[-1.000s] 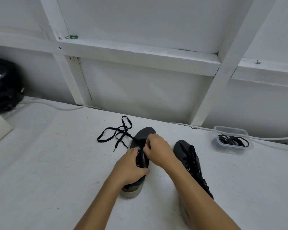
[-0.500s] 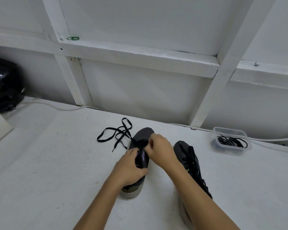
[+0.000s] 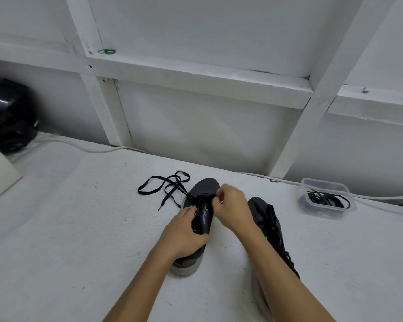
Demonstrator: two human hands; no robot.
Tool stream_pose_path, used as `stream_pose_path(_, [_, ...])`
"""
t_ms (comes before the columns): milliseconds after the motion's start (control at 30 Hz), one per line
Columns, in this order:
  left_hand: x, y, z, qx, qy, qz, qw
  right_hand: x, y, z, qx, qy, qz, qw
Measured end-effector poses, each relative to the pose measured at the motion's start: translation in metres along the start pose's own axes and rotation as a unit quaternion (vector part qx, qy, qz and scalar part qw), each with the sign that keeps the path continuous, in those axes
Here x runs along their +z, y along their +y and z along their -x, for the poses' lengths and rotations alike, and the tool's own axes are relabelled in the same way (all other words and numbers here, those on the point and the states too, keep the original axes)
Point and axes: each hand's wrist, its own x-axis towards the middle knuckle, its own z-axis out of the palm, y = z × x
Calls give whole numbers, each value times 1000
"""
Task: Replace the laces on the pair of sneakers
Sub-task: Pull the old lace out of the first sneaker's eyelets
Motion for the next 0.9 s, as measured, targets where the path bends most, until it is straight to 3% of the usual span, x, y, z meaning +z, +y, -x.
stream_pose_path(67, [0, 0, 0, -3, -1, 5, 1000, -6, 4, -4, -13, 73, 33, 997])
stream_pose_path(100, [0, 1, 0, -4, -1, 4, 1000, -7, 5, -4, 4, 73, 35, 997])
stream_pose_path(167, [-1, 3, 1, -5, 4, 4, 1000, -5, 3, 0, 96, 9, -46, 994])
stream_pose_path(233, [0, 3, 2, -4, 7, 2, 1000, 0, -2, 8, 188, -85, -172, 963])
stream_pose_path(333, [0, 3, 1, 1, 10, -3, 1000, 9, -2, 12, 138, -106, -171, 970])
stream_pose_path(400, [0, 3, 0, 2, 9, -2, 1000, 10, -1, 10, 81, -94, -104, 987])
stream_pose_path(500, [-1, 1, 1, -5, 3, 1, 1000, 4, 2, 3, 13, 31, -26, 999])
stream_pose_path(567, [-1, 0, 2, -12, -1, 5, 1000, -7, 9, -2, 29, 141, -41, 989])
stream_pose_path(600, [-1, 0, 3, -12, -1, 6, 1000, -12, 13, -4, 56, 152, -63, 985])
stream_pose_path(700, [1, 0, 4, -9, 9, 0, 1000, -14, 10, 0, 179, 1, -212, 961])
stream_pose_path(767, [1, 0, 3, -3, 16, -6, 1000, -5, 2, 9, 203, -95, -235, 946])
stream_pose_path(900, [1, -1, 3, 0, 12, -7, 1000, 15, -4, 11, 110, -67, -160, 979])
